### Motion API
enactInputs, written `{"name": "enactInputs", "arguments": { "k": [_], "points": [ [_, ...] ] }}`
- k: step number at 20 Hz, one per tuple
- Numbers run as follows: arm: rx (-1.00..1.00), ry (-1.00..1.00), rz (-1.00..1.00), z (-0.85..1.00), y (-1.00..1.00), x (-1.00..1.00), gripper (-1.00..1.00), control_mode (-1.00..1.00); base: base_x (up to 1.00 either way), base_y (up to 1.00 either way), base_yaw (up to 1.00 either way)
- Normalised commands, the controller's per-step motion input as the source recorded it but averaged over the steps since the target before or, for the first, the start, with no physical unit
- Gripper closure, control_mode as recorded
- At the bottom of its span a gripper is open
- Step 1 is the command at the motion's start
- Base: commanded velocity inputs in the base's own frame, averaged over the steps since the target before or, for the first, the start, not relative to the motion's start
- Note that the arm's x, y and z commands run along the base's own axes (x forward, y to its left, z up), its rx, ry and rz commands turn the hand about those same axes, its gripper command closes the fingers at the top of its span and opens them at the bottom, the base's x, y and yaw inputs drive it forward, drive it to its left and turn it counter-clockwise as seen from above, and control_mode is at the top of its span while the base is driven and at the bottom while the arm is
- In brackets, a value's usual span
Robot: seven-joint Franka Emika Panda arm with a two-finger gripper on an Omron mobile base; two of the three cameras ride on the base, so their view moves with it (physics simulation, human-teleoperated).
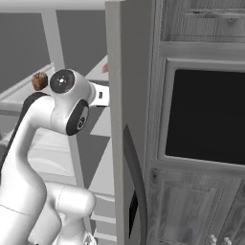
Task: Pick up the frozen steak from the freezer, place it on any shelf in the fridge, and close the fridge and freezer doors when done.
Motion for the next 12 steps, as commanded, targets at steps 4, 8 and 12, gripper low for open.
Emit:
{"name": "enactInputs", "arguments": {
  "k": [4,8,12],
  "points": [
    [0.0,0.0,0.01,1.0,0.0,0.0,-1.0,-1.0,0.0,0.0,0.0],
    [0.01,0.11,0.0,0.86,-0.01,0.05,-1.0,-1.0,0.0,0.0,0.0],
    [0.04,0.12,0.01,0.17,-0.04,0.09,-1.0,-1.0,0.0,0.0,0.0]
  ]
}}
